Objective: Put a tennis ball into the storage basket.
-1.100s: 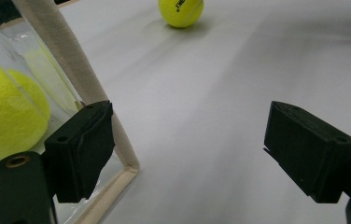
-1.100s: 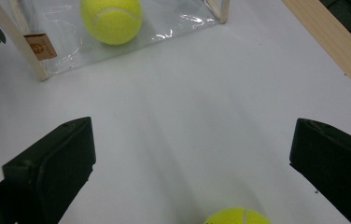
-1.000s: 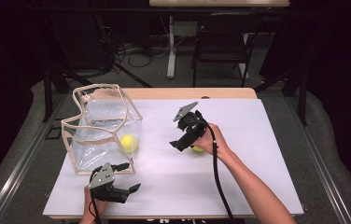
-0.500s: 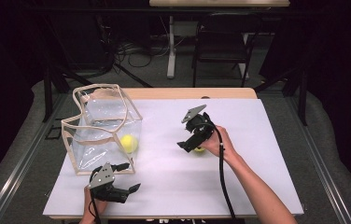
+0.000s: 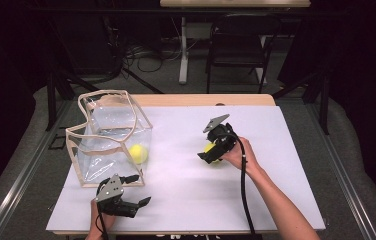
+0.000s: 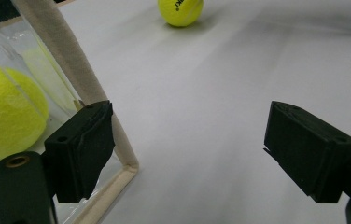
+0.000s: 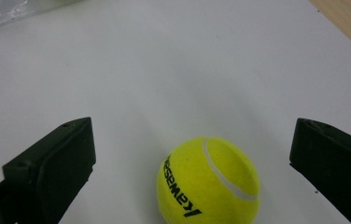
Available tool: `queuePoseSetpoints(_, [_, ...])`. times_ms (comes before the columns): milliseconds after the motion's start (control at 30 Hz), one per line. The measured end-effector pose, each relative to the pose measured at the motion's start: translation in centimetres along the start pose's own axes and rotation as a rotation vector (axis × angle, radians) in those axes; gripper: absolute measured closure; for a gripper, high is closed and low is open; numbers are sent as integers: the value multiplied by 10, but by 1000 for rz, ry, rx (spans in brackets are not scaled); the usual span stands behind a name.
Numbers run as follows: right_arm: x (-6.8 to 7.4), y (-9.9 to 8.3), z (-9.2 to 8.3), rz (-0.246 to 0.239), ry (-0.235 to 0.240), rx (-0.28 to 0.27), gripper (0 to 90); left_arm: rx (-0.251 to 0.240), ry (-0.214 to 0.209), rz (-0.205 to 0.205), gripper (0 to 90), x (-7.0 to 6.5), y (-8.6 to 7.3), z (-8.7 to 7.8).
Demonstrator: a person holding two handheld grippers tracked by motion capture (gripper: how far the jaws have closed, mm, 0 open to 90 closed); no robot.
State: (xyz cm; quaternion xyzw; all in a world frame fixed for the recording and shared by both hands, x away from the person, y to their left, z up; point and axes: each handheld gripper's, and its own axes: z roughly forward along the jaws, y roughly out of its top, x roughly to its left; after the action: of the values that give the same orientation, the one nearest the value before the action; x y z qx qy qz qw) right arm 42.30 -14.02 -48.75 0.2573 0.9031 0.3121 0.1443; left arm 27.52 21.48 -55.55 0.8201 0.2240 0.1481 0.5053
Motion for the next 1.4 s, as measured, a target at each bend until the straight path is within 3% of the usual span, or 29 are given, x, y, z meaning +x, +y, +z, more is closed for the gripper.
queuePoseSetpoints(600, [-10,-23,13,47,8,46,0,6,-1,6,161,-2,1,-1])
queuePoseSetpoints(1400, [-16,-31,29,85,38,100,27,7,-6,5,161,-1,1,1])
